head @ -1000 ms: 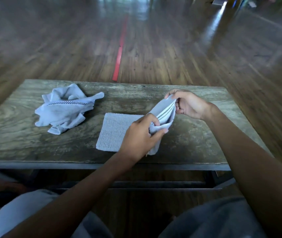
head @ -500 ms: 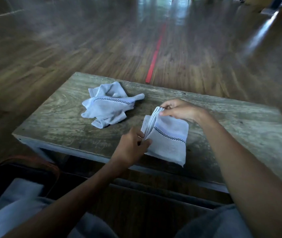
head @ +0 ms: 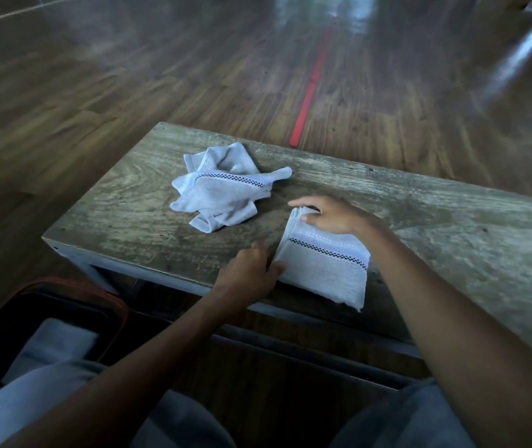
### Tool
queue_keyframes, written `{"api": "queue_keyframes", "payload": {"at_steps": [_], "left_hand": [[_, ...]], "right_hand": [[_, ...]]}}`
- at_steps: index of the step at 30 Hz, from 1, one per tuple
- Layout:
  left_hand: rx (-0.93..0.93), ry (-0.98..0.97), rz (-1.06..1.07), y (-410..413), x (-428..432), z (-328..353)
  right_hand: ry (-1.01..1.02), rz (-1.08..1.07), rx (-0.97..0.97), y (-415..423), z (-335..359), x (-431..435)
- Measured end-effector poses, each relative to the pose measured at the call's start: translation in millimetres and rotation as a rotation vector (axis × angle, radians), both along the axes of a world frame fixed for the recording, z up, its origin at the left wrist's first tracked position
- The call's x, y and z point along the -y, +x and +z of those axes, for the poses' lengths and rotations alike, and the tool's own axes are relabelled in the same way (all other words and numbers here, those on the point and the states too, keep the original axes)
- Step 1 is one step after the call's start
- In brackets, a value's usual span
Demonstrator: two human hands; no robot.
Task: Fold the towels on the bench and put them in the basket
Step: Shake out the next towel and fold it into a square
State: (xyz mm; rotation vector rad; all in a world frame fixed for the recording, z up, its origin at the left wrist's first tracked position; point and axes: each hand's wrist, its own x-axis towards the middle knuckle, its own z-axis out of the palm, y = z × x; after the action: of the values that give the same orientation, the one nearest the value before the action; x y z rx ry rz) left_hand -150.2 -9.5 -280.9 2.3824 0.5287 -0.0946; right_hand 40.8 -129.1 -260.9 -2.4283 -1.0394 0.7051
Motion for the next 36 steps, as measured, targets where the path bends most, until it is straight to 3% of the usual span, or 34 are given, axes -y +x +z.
{"api": "queue_keyframes", "payload": {"at_steps": [7, 12, 19, 31, 36], "left_hand": [[0.081, 0.006, -0.066, 22, -1, 0], [0.205, 0.004, -0.051, 56, 9, -1], [0.272, -0.137, -0.126, 78, 46, -2], [0.263, -0.138, -0.079, 83, 55, -7], [0.229, -0.118, -0.085, 87, 54, -7]], "right_hand": [[-0.112, -0.058, 0.072, 2, 11, 51], [-0.021, -0.227, -0.03, -9, 17, 117], [0.099, -0.413, 0.051, -32, 7, 179], [0.27, -0.396, 0.057, -26, 19, 185], [0.184, -0.442, 0.037, -19, -3, 187]]}}
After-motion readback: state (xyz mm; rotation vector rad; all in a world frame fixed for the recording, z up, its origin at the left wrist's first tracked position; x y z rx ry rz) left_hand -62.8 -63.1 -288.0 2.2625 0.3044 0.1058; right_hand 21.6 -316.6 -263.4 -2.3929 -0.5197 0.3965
